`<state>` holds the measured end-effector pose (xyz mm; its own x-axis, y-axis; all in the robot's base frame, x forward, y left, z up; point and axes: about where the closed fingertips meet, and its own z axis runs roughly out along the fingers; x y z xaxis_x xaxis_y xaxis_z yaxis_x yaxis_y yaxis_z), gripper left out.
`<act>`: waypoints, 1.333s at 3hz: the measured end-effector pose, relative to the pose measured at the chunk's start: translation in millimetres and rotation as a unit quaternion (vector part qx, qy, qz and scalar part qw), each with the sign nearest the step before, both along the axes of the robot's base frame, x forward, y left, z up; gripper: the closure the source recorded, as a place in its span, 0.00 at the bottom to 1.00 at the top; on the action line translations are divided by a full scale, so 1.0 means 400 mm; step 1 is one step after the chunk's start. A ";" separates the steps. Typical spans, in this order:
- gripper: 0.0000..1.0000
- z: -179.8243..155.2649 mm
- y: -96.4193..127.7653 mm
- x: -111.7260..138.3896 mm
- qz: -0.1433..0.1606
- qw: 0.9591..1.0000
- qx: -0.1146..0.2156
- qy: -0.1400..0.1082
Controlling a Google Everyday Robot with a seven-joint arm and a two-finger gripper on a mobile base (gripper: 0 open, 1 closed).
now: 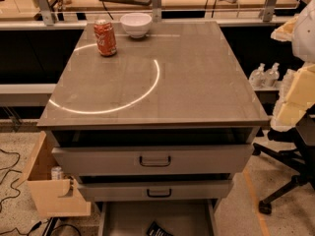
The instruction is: Pick rxbar blueberry from bottom drawer and place on counter
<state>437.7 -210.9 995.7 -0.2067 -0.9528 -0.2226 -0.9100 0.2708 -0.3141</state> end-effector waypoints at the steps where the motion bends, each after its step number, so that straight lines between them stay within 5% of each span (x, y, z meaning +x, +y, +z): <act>1: 0.00 0.000 0.000 0.000 0.000 1.000 0.000 0.000; 2: 0.00 -0.054 -0.011 -0.019 -0.011 1.000 0.003 -0.002; 4: 0.00 -0.306 -0.041 -0.138 -0.057 0.998 -0.016 0.009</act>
Offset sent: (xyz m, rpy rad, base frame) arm -0.0273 -0.0184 -0.0844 0.0262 -0.0015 -0.0854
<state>382.4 -227.5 873.4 -0.3182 -0.9291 -0.1882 -0.8796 0.3635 -0.3070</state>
